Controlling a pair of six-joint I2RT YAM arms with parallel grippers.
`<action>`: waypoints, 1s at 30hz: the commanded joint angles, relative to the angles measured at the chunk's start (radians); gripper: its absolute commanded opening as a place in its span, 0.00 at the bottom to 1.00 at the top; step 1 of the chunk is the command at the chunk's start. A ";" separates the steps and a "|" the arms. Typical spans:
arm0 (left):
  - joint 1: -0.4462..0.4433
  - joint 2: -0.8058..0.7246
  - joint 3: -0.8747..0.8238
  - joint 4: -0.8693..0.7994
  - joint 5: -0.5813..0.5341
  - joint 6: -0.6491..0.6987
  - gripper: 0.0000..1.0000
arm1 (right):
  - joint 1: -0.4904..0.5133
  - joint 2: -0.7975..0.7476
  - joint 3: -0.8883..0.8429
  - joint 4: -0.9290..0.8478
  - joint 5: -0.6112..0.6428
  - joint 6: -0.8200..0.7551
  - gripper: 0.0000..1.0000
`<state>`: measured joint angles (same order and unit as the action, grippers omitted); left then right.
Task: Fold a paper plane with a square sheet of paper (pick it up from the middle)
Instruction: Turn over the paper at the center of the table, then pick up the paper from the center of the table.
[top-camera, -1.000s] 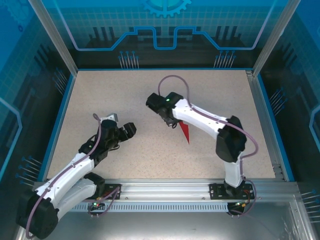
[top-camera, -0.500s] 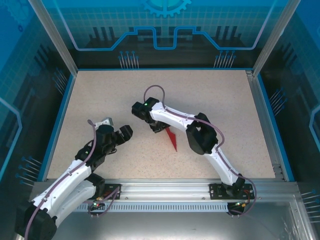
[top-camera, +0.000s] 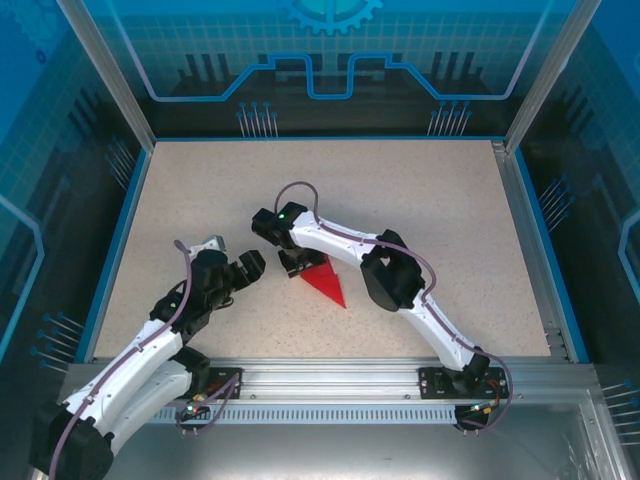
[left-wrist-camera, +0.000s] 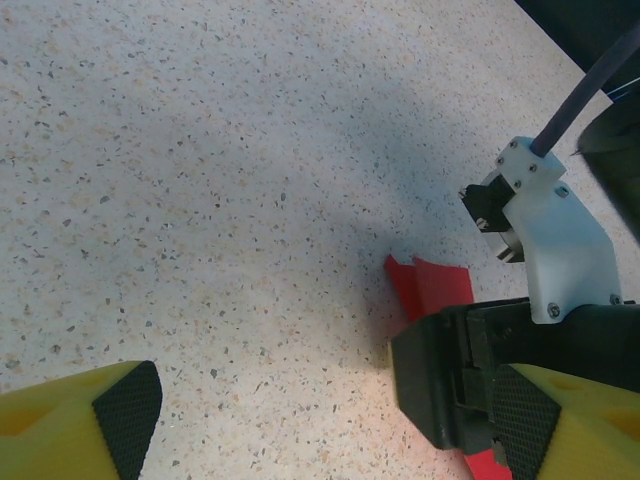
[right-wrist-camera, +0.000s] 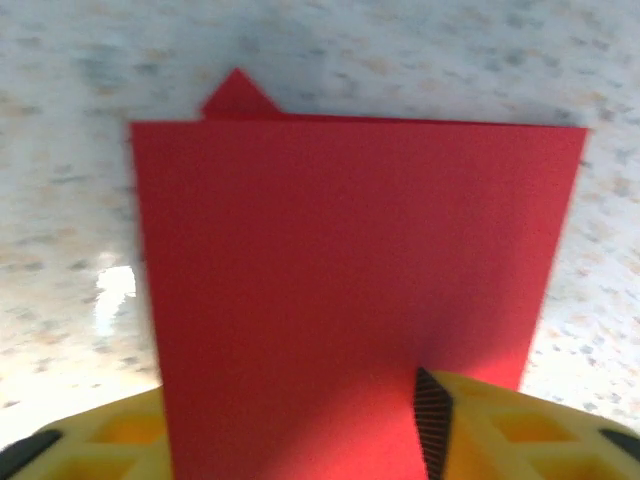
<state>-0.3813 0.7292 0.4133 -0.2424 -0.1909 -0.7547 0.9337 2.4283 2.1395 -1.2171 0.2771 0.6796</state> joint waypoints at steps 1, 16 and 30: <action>0.009 0.003 0.007 -0.028 -0.005 0.006 0.90 | 0.004 -0.186 -0.111 0.160 -0.129 -0.032 0.63; 0.012 0.227 0.081 0.047 0.234 0.065 0.91 | -0.305 -0.626 -0.929 0.921 -0.701 0.070 0.19; 0.012 0.561 0.222 0.094 0.480 0.108 0.93 | -0.348 -0.400 -0.904 0.996 -0.652 0.158 0.14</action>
<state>-0.3763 1.2633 0.5964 -0.1650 0.2096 -0.6788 0.6071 2.0094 1.2438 -0.2760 -0.3748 0.7971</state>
